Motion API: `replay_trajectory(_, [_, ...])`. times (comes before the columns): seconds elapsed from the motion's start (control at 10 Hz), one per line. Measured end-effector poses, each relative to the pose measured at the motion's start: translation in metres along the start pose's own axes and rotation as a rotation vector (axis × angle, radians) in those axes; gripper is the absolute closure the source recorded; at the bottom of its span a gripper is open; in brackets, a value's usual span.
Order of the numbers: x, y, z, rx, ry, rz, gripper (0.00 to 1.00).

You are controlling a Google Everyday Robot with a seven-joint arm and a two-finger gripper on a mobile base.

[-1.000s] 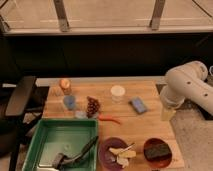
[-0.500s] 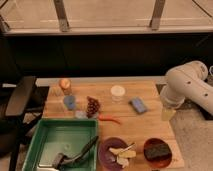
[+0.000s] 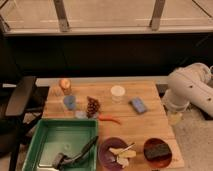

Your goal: Place eraser in paper cup

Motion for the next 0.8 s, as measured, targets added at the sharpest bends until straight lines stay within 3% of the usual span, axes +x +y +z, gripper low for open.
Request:
replay_trajectory(0.4, [-0.021, 0.045, 0.028, -0.040, 0.002, -0.117, 0.35])
replay_trajectory(0.8, [-0.025, 0.049, 0.030, -0.040, 0.001, -0.130, 0.35])
